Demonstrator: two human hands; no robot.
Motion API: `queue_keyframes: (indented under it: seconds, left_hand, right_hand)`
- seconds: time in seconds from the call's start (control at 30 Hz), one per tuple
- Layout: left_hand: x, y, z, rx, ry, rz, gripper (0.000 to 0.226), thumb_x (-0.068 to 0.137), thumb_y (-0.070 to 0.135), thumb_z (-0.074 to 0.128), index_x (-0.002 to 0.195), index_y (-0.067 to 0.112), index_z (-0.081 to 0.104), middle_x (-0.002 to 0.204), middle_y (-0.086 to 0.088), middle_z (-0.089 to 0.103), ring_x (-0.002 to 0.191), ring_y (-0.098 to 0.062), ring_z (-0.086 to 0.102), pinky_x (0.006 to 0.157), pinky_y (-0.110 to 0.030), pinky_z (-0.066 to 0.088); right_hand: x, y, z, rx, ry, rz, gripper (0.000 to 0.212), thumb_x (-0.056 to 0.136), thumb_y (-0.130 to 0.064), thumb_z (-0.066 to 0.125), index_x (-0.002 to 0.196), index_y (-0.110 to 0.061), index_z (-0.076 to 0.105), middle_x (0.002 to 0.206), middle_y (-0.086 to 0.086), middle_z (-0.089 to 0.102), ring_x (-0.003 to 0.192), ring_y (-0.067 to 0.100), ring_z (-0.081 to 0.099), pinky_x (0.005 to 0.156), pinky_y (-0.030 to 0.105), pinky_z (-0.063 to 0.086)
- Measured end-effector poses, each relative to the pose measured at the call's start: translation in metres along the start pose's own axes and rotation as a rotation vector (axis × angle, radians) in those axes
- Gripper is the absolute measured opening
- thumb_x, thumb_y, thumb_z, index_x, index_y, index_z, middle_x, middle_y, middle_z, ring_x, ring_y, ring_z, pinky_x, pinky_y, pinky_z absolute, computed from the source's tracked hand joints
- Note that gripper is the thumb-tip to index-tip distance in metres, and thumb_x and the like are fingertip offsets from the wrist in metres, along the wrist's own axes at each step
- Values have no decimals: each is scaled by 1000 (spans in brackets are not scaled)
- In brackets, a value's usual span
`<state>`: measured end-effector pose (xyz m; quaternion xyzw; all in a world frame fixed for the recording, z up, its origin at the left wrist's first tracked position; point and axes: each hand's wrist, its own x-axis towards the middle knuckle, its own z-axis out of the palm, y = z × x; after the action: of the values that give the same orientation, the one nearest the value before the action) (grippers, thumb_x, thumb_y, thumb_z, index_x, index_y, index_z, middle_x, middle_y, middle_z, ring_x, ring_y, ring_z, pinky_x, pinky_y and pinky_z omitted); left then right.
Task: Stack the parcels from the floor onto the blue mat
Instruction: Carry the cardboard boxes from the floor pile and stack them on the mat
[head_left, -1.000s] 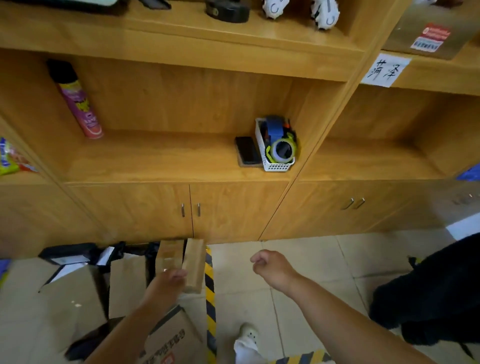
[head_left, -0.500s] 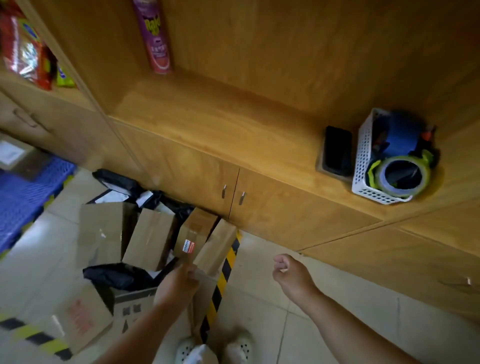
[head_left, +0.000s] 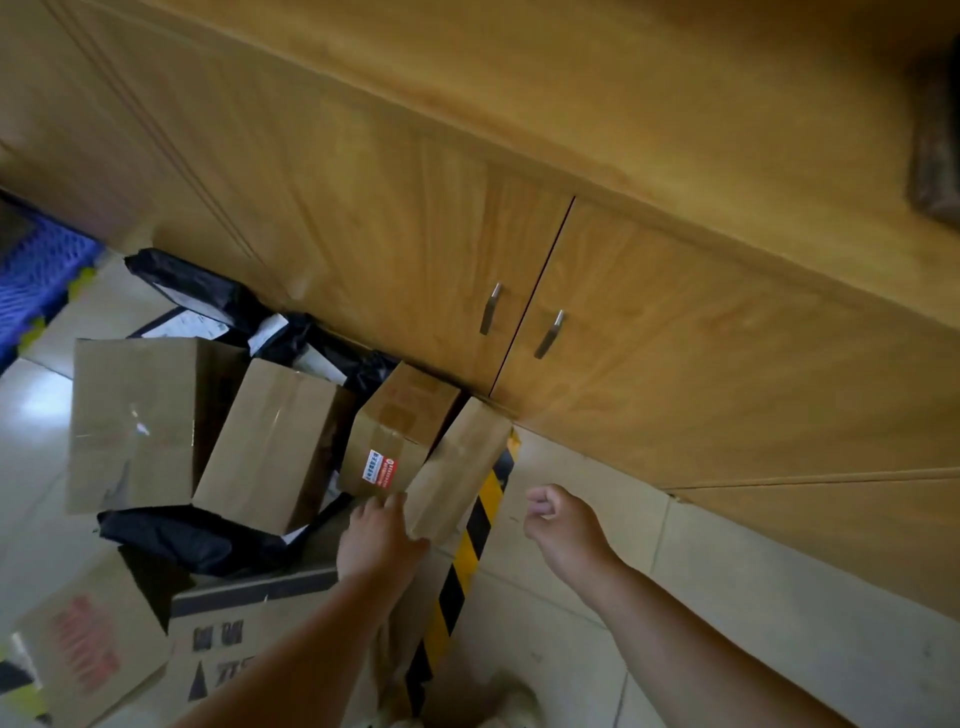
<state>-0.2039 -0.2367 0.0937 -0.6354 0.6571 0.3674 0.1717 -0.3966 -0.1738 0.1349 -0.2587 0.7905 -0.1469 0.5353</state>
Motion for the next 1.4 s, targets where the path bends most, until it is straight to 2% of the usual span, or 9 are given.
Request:
queue_keyframes:
  seconds: [0.23,0.33,0.6,0.8,1.0,1.1,1.17,1.3,1.4]
  left_hand:
    - [62,-4,59,133,65,39,99,71,59,67,147,22,15,148,-3,30,135,-25,31,108,-41,32]
    - [72,-3,74,118,72,27,108,69,58,69,148,20,6,147,-5,30,135,-26,33,106,-43,36]
    - [60,0,73,105,80,99,95,75,48,64,148,20,10,135,-6,40,122,-26,44,90,-38,52]
    - [12,1,21,-5,-45,110,98,69,43,71,146,36,10,129,-2,46,111,-21,53,86,-36,54]
    - [-48,-2,-60,-170,-135,152,101,67,33,76,144,42,12,132,-3,46,105,-19,54,74,-28,54]
    - [-79,-12,-104,-327,-200,108,102,64,28,79,144,42,17,128,-2,44,106,-22,54,76,-36,57]
    - [-103,-19,-134,-481,-262,83,93,68,15,78,140,40,24,123,-2,42,106,-24,52,73,-38,58]
    - [-156,-28,-192,-693,-299,86,83,72,-4,71,131,41,33,112,-7,45,99,-29,56,73,-46,58]
    - [-195,-35,-231,-772,-302,120,80,76,-8,67,128,43,34,111,-11,46,98,-30,57,74,-46,57]
  right_hand:
    - [59,43,32,46,10,44,34,93,-9,48,126,-17,53,112,-3,54,101,14,53,80,23,40]
    - [68,59,34,55,33,73,33,91,-10,50,123,-19,55,113,-3,57,99,12,54,79,22,43]
    - [53,74,20,97,43,132,33,89,-8,52,120,-16,57,111,-1,59,92,10,58,76,22,46]
    - [6,62,-2,116,79,193,33,86,-9,53,119,-13,58,108,3,63,100,21,61,90,35,48]
    - [-65,25,-28,126,108,232,31,88,-10,52,119,-13,57,99,4,62,97,24,62,90,39,50]
    - [-102,2,-40,104,114,230,33,87,-11,53,120,-12,57,95,4,63,94,23,63,88,39,51]
    - [-126,-16,-48,82,110,218,33,88,-12,54,121,-11,57,93,3,62,93,22,63,88,39,50]
    - [-175,-58,-59,22,84,195,44,87,-17,56,130,-13,49,107,8,61,102,26,60,90,39,48]
    - [-209,-93,-65,60,87,166,56,88,-18,58,140,-11,39,116,7,54,108,25,54,92,36,45]
